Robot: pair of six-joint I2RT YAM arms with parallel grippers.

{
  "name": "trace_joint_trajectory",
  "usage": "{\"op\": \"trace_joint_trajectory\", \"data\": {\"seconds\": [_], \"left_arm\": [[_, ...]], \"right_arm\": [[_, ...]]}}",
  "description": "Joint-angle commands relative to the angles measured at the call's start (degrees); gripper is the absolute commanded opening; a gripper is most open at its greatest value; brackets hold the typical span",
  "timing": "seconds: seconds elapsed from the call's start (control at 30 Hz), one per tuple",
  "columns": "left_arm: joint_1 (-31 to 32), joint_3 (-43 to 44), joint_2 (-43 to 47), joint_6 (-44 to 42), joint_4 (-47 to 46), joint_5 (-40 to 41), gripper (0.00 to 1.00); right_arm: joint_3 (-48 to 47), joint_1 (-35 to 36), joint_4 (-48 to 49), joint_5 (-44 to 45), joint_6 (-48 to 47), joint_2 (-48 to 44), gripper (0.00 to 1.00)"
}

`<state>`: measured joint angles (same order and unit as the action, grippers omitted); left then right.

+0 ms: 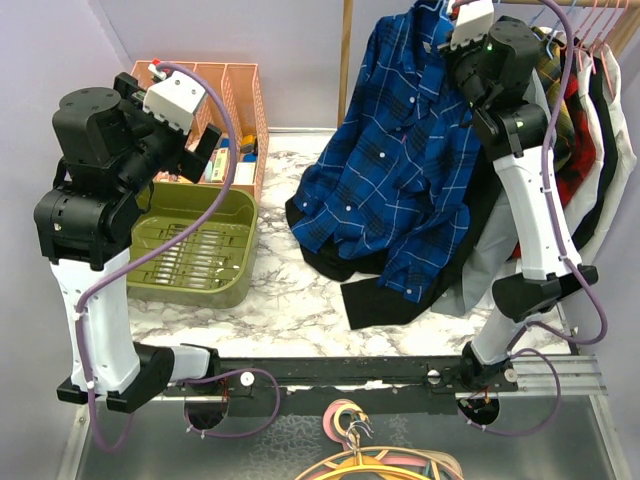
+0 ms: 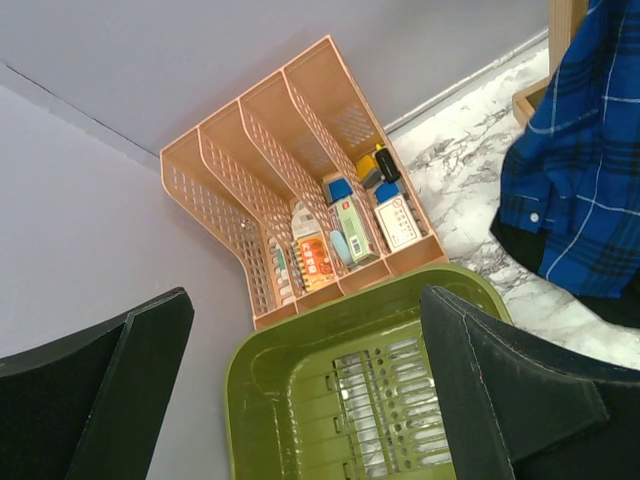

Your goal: Place the shirt on the hanger

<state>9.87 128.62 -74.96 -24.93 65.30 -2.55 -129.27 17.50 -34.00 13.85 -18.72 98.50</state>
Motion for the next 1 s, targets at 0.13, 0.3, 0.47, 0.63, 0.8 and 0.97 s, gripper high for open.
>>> {"op": "trace_joint_trajectory", "data": {"seconds": [0.13,0.3,0.47,0.63,0.8,0.97], "left_arm": [[-1.5,-6.2,0.6,7.5,-3.6,4.5,0.99],[-3.2,-12.8,2.7,14.7,-8.9,15.6,0.99],[-4.9,-16.4,4.4,18.2,-11.4,21.5,0.99],[-4.9,-21.9,7.3,18.2,-12.0,22.3,0.99],[-7.4,-25.7,9.5,18.7,-13.0,22.3,0.98],[-9.7,-30.6,12.6,19.5,-13.7,21.2,0.96]], "right_arm": [[-1.7,-0.3,-0.3,-13.2,6.8,2.4,0.01],[-0.9,-0.3,-1.7,-16.1,8.8,3.1,0.01],[5.3,-0.4,-1.3,-18.2,11.3,1.9,0.01],[13.3,-0.3,2.4,-18.4,14.5,-1.9,0.24],[31.7,-0.3,14.0,-12.5,21.6,-13.3,0.99],[60.5,-0.3,29.5,-11.0,30.8,-29.5,0.99]]}}
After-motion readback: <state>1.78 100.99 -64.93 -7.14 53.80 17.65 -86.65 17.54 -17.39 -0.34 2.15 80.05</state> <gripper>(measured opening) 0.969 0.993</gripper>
